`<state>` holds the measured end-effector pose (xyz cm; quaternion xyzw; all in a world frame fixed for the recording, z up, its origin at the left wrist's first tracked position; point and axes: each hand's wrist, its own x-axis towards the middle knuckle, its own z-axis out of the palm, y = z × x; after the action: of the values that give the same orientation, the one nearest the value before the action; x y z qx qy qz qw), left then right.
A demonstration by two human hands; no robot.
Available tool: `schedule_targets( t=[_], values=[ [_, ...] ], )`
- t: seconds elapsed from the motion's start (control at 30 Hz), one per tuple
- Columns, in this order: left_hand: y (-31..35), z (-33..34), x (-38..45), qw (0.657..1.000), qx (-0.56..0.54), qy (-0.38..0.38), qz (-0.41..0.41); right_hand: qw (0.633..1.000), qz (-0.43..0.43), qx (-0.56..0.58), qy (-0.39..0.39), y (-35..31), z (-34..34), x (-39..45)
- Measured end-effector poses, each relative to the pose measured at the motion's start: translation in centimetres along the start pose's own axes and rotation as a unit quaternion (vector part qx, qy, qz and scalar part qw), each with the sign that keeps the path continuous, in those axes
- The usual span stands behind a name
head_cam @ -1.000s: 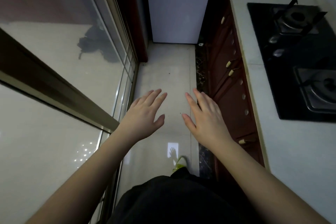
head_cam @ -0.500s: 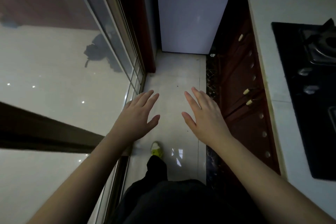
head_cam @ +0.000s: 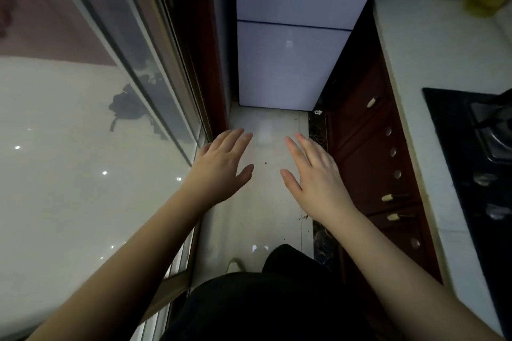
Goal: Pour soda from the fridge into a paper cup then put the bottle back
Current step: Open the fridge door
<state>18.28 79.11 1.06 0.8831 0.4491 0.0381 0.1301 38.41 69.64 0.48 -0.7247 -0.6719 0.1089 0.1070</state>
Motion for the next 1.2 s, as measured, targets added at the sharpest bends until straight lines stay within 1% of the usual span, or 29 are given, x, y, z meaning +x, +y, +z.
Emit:
schedule_targets(
  t=[0.23, 0.33, 0.47, 0.63, 0.83, 0.93, 1.13, 1.2],
  values=[
    [-1.7, 0.2, 9.6, 1.000, -0.001, 0.005, -0.004, 1.000, 0.001, 0.012, -0.004, 4.3, 0.0, 9.6],
    [-1.8, -0.1, 14.5, 0.999, 0.001, 0.006, -0.031, 1.000, -0.019, 0.000, -0.013, 6.8, -0.4, 14.0],
    [-0.9, -1.6, 20.9, 0.999, 0.009, 0.012, -0.044, 1.000, -0.021, 0.015, -0.014, 10.5, -2.1, 19.7],
    [0.2, -3.8, 27.6, 0.997, 0.018, 0.045, -0.062, 0.999, -0.049, 0.021, 0.000, 13.9, -4.5, 26.6],
    [-1.3, -5.5, 33.7, 0.994, 0.014, 0.069, -0.078, 0.997, -0.070, 0.017, 0.031, 14.8, -6.0, 34.1],
    [-2.9, -6.0, 36.3, 0.994, 0.018, 0.068, -0.085, 0.997, -0.072, 0.011, 0.031, 14.9, -6.1, 37.4],
    [-7.3, -7.1, 41.4, 0.995, 0.012, 0.072, -0.071, 0.997, -0.068, -0.005, 0.042, 13.5, -5.9, 44.2],
    [-8.9, -8.1, 43.3, 0.994, 0.005, 0.086, -0.061, 0.995, -0.075, -0.019, 0.056, 12.3, -6.5, 46.7]
  ],
)
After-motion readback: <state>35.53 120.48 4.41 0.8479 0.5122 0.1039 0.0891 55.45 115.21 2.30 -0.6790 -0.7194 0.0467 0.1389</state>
